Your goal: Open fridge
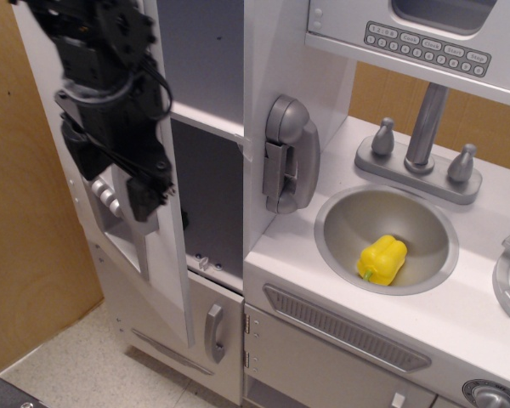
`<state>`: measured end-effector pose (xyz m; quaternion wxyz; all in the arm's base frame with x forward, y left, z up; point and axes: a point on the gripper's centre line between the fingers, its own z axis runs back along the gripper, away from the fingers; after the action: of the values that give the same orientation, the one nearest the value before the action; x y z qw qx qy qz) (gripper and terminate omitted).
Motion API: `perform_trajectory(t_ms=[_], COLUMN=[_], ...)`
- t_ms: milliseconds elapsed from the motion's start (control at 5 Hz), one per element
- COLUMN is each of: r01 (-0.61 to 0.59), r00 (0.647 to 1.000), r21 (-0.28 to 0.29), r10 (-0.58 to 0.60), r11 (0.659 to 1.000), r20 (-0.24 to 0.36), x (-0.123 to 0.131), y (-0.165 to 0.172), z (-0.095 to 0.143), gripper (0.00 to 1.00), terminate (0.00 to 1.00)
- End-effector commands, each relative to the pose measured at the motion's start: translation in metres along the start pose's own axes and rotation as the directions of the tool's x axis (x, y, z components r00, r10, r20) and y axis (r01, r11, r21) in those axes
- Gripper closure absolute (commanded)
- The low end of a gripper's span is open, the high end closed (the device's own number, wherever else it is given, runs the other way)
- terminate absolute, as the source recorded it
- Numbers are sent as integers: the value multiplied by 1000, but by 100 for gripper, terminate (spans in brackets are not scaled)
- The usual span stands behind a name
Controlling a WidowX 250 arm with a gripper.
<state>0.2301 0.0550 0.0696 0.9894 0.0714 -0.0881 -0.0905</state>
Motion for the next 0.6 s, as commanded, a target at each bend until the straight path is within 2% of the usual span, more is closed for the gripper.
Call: perform_trajectory(t_ms=[0, 200, 400], r01=[54, 35, 21], r00=[998, 999, 999], r21=[-77, -137, -155], r10=[-52, -30, -16], r11=[996, 990, 988], r20=[36, 35, 33], x=[24, 37, 49], y=[-42, -65, -83], z=[3, 9, 11], gripper=[0, 0, 0], terminate=[0, 0, 0])
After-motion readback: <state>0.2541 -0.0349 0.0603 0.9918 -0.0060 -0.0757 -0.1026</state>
